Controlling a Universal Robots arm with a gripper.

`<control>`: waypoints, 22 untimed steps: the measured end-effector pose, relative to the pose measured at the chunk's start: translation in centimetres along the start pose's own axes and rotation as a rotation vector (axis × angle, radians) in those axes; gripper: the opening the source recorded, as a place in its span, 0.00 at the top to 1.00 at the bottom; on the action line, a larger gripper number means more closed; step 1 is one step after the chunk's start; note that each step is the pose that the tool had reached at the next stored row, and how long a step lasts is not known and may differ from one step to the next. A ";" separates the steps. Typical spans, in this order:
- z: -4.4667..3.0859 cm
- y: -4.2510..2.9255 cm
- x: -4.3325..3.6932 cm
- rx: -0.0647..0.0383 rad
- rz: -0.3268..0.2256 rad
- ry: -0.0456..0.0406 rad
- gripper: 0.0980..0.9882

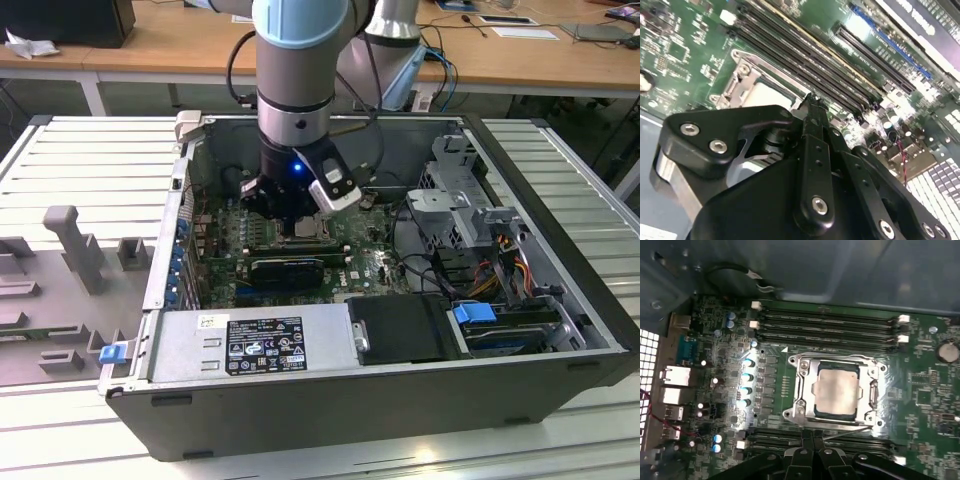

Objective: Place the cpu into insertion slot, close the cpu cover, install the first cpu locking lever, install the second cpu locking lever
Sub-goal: 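Install the second cpu locking lever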

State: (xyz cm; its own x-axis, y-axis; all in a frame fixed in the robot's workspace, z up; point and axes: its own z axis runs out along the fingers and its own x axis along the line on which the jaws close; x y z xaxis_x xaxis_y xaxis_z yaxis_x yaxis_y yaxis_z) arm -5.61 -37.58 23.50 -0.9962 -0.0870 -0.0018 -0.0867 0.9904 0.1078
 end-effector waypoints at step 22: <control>3.03 -1.46 2.13 -0.107 -0.005 -0.0088 0.99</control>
State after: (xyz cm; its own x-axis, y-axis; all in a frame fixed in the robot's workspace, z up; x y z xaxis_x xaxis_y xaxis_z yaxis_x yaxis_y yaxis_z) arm -7.63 -38.88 20.33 -0.9958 -0.0905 -0.0114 -0.0908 0.9727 0.2135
